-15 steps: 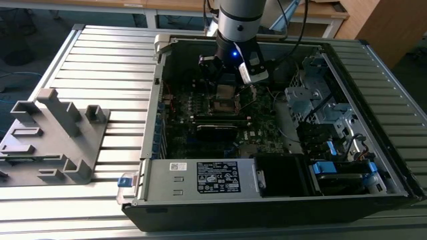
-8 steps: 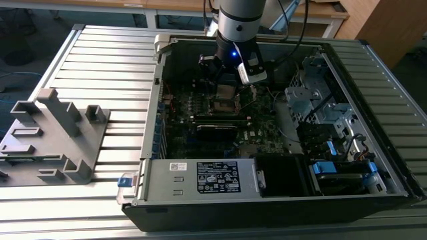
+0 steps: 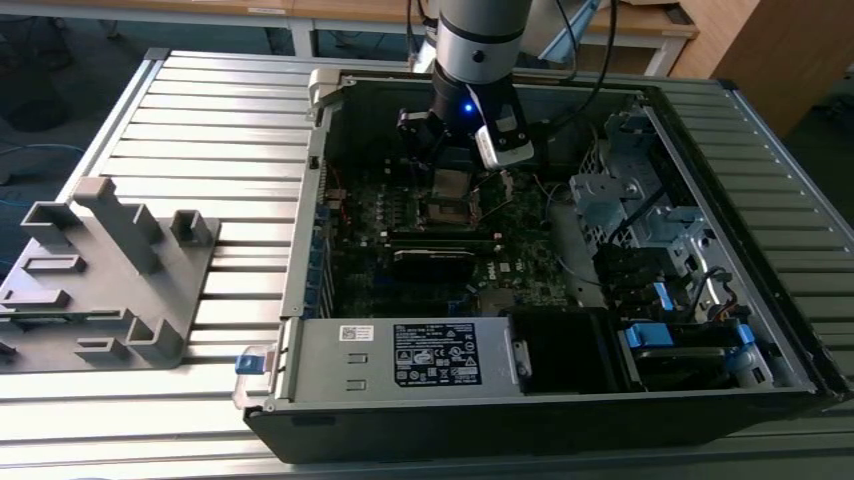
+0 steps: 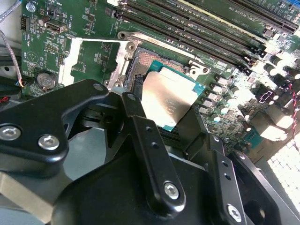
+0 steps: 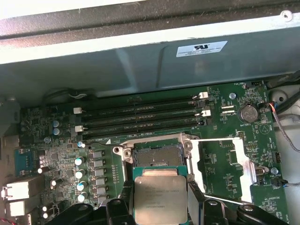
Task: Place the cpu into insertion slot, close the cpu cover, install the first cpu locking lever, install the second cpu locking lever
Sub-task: 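Place the cpu into insertion slot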
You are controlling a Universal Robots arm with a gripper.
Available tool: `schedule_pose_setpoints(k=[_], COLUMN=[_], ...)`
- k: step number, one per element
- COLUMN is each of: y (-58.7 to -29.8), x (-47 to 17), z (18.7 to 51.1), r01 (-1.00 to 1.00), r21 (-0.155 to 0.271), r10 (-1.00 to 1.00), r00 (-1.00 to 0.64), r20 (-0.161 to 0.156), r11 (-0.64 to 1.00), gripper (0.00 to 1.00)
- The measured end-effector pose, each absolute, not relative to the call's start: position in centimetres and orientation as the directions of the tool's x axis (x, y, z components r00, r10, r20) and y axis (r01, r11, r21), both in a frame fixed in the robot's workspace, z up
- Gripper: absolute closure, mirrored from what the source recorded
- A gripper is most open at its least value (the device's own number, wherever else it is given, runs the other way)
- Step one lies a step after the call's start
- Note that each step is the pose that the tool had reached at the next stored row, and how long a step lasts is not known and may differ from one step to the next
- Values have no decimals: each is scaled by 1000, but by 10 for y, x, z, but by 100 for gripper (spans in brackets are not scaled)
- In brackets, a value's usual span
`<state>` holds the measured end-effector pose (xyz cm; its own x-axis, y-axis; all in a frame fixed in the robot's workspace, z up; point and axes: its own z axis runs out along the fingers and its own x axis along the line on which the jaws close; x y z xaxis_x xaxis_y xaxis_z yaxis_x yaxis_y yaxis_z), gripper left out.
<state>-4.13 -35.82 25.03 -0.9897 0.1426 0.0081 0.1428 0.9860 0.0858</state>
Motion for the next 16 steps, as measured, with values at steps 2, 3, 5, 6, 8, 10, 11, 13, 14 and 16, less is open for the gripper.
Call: schedule_pose_setpoints(k=[2, 3, 5, 6, 8, 10, 11, 13, 14, 16], y=[-358, -358, -358, -358, -358, -358, -358, -358, -358, -358], x=[-41, -41, -41, -41, -41, -41, -41, -41, -41, -41], z=[250, 250, 250, 250, 250, 250, 250, 250, 250, 250], r01=[144, 148, 157, 157, 158, 158, 158, 159, 159, 159], r21=[86, 86, 86, 86, 86, 86, 86, 86, 86, 86], r10=[144, 147, 157, 157, 158, 158, 158, 158, 158, 159], r00=[-990, -989, -988, -988, -987, -987, -987, -987, -987, -987], r20=[8, 8, 8, 8, 8, 8, 8, 8, 8, 8], r11=[986, 985, 984, 984, 984, 984, 984, 984, 984, 984], gripper=[46, 46, 46, 46, 46, 46, 46, 46, 46, 46])
